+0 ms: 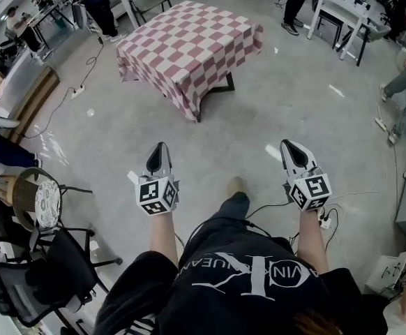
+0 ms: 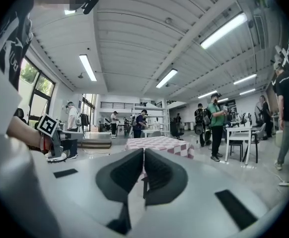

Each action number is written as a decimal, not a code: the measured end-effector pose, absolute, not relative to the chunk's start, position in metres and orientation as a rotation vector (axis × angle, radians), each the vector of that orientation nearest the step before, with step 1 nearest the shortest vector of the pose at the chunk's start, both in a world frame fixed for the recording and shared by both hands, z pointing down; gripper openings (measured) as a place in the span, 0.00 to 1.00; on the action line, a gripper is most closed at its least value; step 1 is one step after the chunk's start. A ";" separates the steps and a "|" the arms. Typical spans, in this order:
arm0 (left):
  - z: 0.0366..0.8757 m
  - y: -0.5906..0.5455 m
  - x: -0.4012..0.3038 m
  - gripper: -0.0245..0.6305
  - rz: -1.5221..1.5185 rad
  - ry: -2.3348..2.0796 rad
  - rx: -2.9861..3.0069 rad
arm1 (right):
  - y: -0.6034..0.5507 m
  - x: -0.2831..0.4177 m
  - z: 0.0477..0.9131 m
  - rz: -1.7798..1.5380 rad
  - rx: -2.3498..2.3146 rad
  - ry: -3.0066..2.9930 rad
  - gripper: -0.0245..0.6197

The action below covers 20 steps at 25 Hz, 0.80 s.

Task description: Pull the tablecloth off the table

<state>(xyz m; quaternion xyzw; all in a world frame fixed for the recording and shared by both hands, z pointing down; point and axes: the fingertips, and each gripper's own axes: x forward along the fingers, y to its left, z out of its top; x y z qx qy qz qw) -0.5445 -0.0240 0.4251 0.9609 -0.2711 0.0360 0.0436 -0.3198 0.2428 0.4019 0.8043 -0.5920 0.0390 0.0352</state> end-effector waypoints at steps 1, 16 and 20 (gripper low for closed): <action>0.428 -0.035 -0.534 0.05 0.120 -0.828 2.927 | 0.236 -0.310 0.402 0.136 2.479 -1.810 0.06; 0.440 -0.128 -0.301 0.05 0.097 -0.663 2.890 | 0.128 -0.131 0.405 0.220 2.409 -1.860 0.16; 0.458 -0.152 -0.281 0.05 0.129 -0.687 2.854 | 0.096 -0.102 0.413 0.245 2.376 -1.893 0.23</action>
